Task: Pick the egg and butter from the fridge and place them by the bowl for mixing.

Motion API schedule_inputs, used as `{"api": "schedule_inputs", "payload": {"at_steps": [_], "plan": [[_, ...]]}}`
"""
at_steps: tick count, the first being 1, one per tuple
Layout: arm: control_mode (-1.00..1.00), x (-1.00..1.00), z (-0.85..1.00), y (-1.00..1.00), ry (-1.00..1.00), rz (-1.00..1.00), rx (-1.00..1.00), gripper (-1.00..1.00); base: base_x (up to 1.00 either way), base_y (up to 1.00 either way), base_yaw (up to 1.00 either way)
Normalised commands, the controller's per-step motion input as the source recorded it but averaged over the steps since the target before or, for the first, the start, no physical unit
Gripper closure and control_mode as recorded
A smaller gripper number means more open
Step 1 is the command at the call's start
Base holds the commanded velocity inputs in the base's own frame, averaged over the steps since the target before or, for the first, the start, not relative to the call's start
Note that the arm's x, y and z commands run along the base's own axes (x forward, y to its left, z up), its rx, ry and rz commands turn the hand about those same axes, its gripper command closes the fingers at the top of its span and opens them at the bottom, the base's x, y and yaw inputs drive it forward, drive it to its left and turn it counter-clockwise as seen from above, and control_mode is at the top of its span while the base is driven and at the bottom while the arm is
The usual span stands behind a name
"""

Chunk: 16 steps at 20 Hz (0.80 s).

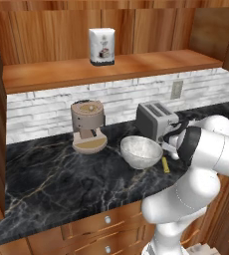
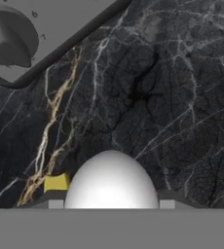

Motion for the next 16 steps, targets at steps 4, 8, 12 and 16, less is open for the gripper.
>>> {"api": "schedule_inputs", "payload": {"at_steps": [4,8,12,16], "plan": [[-1.0,0.0,-0.15,0.21,0.0,0.0,0.0,-1.0,0.0,0.0,0.0],[-1.0,0.0,-0.07,0.12,0.0,0.0,0.01,-1.0,0.0,0.0,0.0],[-1.0,-0.03,-0.02,0.13,0.0,0.0,0.0,-1.0,0.0,0.0,0.0],[-1.0,0.0,0.08,0.09,0.0,0.0,0.0,-1.0,0.0,0.0,0.0]]}}
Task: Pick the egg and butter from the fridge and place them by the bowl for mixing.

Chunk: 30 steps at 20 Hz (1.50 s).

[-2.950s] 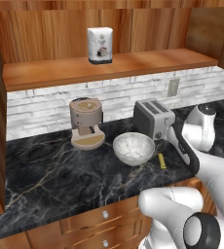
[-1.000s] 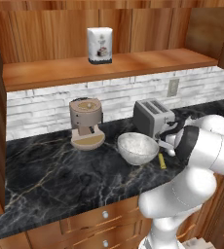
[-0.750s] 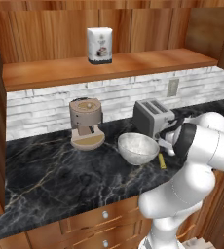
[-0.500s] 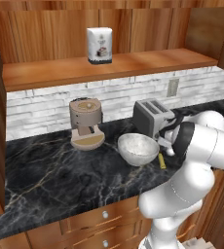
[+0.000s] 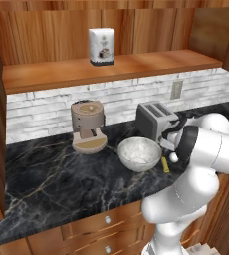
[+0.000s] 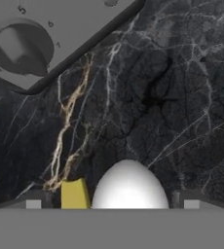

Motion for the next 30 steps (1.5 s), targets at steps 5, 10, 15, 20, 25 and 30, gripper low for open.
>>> {"api": "schedule_inputs", "payload": {"at_steps": [5,10,15,20,25,30], "plan": [[-1.0,-0.16,0.4,0.05,-0.03,0.0,-0.04,-1.0,0.0,0.0,0.0],[-1.0,-0.33,0.48,0.16,-0.08,-0.02,-0.12,-1.0,0.0,0.0,0.0],[-1.0,-0.41,0.45,0.27,-0.1,0.0,-0.09,-1.0,0.0,0.0,0.0],[-1.0,-0.44,0.43,0.34,-0.14,0.02,-0.03,-1.0,0.0,0.0,0.0],[-1.0,-0.46,0.36,0.29,-0.18,0.05,0.0,-1.0,0.0,0.0,0.0],[-1.0,-0.46,0.32,0.24,-0.11,0.04,-0.02,-1.0,0.0,0.0,0.0]]}}
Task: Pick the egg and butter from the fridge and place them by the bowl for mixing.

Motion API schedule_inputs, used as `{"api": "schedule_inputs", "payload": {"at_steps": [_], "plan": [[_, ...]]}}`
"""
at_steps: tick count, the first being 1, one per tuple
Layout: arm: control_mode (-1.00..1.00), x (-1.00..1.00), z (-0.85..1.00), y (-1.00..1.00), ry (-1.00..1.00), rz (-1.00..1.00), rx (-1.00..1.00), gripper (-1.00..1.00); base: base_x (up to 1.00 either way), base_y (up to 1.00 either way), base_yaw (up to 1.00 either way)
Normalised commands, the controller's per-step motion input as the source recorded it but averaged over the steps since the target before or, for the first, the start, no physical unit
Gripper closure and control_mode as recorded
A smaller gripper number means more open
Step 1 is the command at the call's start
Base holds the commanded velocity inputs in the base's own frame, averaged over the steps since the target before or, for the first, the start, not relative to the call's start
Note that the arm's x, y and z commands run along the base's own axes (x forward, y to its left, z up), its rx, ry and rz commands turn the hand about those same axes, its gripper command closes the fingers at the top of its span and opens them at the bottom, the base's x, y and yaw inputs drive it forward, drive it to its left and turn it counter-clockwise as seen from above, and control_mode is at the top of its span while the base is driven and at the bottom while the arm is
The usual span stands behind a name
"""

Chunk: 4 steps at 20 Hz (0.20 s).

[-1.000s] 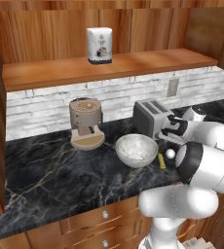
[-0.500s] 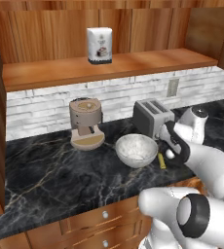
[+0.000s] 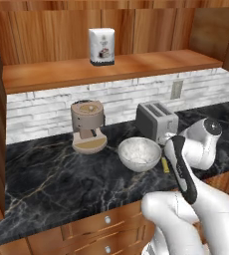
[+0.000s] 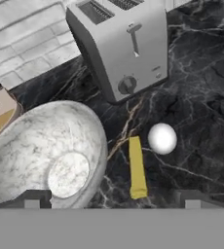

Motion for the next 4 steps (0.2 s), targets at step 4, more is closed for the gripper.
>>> {"api": "schedule_inputs", "payload": {"at_steps": [4], "plan": [[-1.0,-0.44,0.34,0.23,-0.06,0.02,-0.04,-1.0,0.0,0.0,0.0]]}}
